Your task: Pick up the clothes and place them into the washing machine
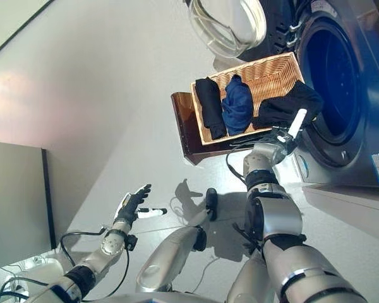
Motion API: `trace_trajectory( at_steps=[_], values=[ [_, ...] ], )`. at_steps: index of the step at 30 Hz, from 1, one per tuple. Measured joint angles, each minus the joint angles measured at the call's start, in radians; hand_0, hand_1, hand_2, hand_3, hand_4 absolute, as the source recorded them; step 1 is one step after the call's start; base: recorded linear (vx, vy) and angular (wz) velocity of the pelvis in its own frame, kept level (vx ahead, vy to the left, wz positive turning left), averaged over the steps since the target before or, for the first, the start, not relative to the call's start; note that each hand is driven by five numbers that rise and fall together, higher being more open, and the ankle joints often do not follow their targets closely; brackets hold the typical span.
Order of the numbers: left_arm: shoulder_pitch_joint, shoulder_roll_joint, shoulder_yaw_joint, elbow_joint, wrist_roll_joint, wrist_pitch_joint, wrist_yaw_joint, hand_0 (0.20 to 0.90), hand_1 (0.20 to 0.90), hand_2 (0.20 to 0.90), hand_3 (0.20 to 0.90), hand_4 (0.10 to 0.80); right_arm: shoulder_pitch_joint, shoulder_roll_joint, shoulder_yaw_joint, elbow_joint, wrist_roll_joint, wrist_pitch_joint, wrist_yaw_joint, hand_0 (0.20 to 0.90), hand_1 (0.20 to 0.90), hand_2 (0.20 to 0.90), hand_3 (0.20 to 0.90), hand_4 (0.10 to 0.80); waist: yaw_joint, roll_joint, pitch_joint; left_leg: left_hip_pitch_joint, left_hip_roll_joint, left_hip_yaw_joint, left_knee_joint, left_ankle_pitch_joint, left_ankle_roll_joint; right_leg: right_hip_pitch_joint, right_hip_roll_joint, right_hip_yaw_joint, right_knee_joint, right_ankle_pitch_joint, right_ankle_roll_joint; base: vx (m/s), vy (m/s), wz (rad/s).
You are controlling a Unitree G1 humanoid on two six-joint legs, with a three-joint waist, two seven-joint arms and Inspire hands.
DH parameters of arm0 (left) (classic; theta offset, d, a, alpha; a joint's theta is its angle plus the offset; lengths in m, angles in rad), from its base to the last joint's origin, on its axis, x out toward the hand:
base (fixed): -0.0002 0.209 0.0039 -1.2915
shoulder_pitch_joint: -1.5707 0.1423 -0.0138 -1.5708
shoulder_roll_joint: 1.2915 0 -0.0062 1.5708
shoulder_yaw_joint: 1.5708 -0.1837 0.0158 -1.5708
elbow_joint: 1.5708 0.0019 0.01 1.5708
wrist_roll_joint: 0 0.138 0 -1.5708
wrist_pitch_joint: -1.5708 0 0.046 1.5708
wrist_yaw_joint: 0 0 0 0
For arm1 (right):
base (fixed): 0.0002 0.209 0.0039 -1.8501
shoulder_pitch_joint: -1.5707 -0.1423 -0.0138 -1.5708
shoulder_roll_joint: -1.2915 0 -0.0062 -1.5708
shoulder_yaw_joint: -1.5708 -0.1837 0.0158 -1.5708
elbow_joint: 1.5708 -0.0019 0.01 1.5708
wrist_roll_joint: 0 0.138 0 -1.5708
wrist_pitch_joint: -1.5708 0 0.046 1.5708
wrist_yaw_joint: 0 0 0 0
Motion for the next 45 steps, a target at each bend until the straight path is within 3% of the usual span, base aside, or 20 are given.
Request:
trace_trajectory(
  at_steps=[4,5,6,12,16,31,36,39,43,45],
  values=[
    [0.029,0.000,-0.002,-0.004,-0.015,-0.014,-0.015,0.900,0.900,0.900,0.900,0.800,-0.028,-0.162,-0.013,-0.006,-0.039,-0.007,-0.048,0.200,0.200,0.200,0.200,0.300,0.023,0.026,-0.020,0.014,-0.010,0.002,-0.012,0.003,-0.004,-0.001,-0.009,0.008,0.015,-0.010,0.007,0.017,0.012,0.00],
    [0.039,-0.001,-0.002,-0.005,-0.015,-0.015,-0.018,0.900,0.900,0.900,0.900,0.800,-0.042,-0.199,-0.010,-0.006,-0.053,-0.008,-0.063,0.296,0.296,0.296,0.296,0.369,0.023,0.032,-0.025,0.014,-0.013,0.002,-0.013,0.003,-0.004,-0.002,-0.011,0.008,0.016,-0.011,0.008,0.033,0.034,0.01],
    [0.047,-0.001,-0.003,-0.003,-0.018,-0.015,-0.021,0.900,0.900,0.900,0.900,0.800,-0.058,-0.210,-0.009,-0.003,-0.054,0.014,-0.093,0.900,0.900,0.900,0.900,0.800,0.021,0.037,-0.028,0.014,-0.015,0.003,-0.014,0.003,-0.003,-0.004,-0.015,0.011,0.017,-0.012,0.010,0.000,0.000,0.00],
    [0.054,-0.001,-0.010,-0.002,-0.019,-0.014,-0.033,0.900,0.900,0.900,0.900,0.800,-0.137,-0.267,0.019,0.116,-0.073,0.049,-0.124,0.900,0.900,0.900,0.900,0.800,0.025,0.043,-0.033,0.014,-0.023,0.019,-0.018,0.005,0.000,-0.025,-0.023,0.030,0.045,-0.028,0.014,0.026,0.031,-0.01],
    [0.054,-0.001,-0.009,-0.004,-0.031,-0.014,-0.040,0.900,0.900,0.900,0.900,0.800,-0.140,-0.268,0.034,0.123,-0.080,0.091,-0.104,0.900,0.900,0.900,0.900,0.800,0.019,0.043,-0.033,0.015,-0.030,0.030,-0.020,0.004,0.001,-0.037,-0.023,0.045,0.049,-0.028,0.015,-0.007,0.014,-0.10],
    [0.065,-0.007,-0.002,-0.001,-0.040,-0.014,-0.049,0.900,0.900,0.900,0.900,0.800,-0.132,-0.250,0.087,0.167,-0.101,0.120,-0.054,0.900,0.900,0.900,0.900,0.800,-0.010,0.031,-0.026,0.019,-0.028,0.028,-0.018,0.009,0.010,-0.040,-0.021,0.045,0.074,-0.038,0.018,0.001,-0.001,0.01],
    [0.063,-0.009,0.008,-0.002,-0.040,-0.014,-0.029,0.900,0.900,0.900,0.900,0.800,-0.122,-0.228,0.280,0.290,-0.326,0.246,-0.059,0.900,0.900,0.900,0.900,0.800,-0.040,-0.017,-0.001,0.027,-0.019,0.030,-0.003,-0.002,0.022,-0.039,-0.015,0.046,0.098,-0.051,0.010,-0.037,-0.046,-0.06],
    [0.067,-0.011,0.018,-0.013,-0.035,-0.013,-0.017,0.900,0.900,0.900,0.900,0.800,-0.099,-0.214,0.433,0.335,-0.567,0.354,-0.072,0.900,0.900,0.900,0.900,0.800,-0.057,-0.057,0.017,0.026,-0.009,0.029,-0.002,0.000,0.019,-0.043,-0.004,0.047,0.103,-0.053,0.008,-0.031,-0.066,-0.05],
    [0.070,-0.017,0.045,-0.029,-0.035,-0.013,0.002,0.900,0.900,0.900,0.900,0.800,-0.084,-0.200,0.514,0.338,-0.760,0.411,-0.081,0.900,0.900,0.900,0.900,0.800,-0.067,-0.090,0.029,0.025,-0.005,0.030,-0.001,0.001,0.018,-0.044,0.000,0.046,0.101,-0.054,0.002,-0.001,-0.017,-0.02],
    [0.068,-0.017,0.073,-0.058,-0.034,-0.014,0.024,0.900,0.900,0.900,0.900,0.800,-0.083,-0.195,0.615,0.346,-0.890,0.427,-0.084,0.900,0.900,0.900,0.900,0.800,-0.067,-0.117,0.042,0.017,0.004,0.027,0.003,0.002,0.016,-0.044,0.009,0.043,0.097,-0.051,-0.001,0.000,0.000,0.00]
  ],
)
